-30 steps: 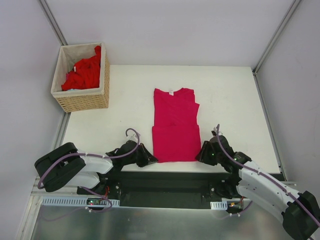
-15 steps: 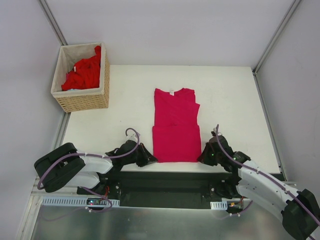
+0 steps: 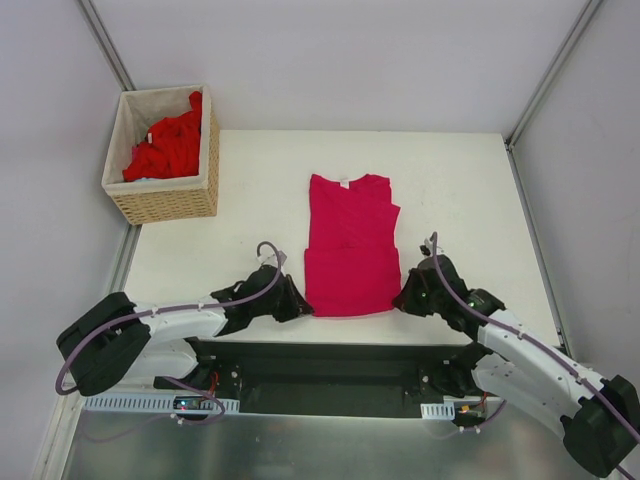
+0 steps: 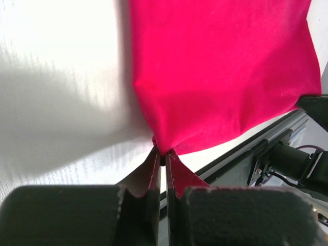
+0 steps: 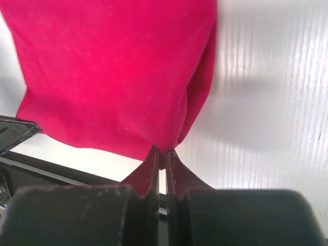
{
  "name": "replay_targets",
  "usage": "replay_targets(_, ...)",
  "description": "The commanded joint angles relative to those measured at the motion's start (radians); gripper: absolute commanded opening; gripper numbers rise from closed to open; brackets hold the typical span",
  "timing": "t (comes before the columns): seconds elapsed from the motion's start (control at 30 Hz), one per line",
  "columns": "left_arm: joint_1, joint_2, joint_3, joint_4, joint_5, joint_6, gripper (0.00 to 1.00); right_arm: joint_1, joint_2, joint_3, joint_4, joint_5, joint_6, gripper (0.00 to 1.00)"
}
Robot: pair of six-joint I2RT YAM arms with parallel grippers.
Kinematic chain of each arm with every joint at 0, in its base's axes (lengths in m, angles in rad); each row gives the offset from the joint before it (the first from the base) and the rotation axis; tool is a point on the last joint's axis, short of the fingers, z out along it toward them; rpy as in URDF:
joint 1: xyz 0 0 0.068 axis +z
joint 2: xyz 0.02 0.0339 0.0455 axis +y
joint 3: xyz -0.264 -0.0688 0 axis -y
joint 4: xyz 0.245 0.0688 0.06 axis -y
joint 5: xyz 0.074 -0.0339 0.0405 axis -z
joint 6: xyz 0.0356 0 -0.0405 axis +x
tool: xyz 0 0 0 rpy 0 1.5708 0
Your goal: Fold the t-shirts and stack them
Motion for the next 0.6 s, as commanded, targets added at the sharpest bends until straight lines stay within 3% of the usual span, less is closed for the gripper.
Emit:
replay_targets(0.0, 0.029, -0.042, 0.092, -0.119, -0.027, 0.097, 0.00, -0.001, 0.026, 0.106, -0.031, 0.037, -0.049, 0.01)
replay_targets(0.57, 0.210, 0.023, 0.410, -0.228, 0.078, 0.246, 0.00, -0.036, 0.204, 0.390, -0.019, 0.090, -0.143, 0.01)
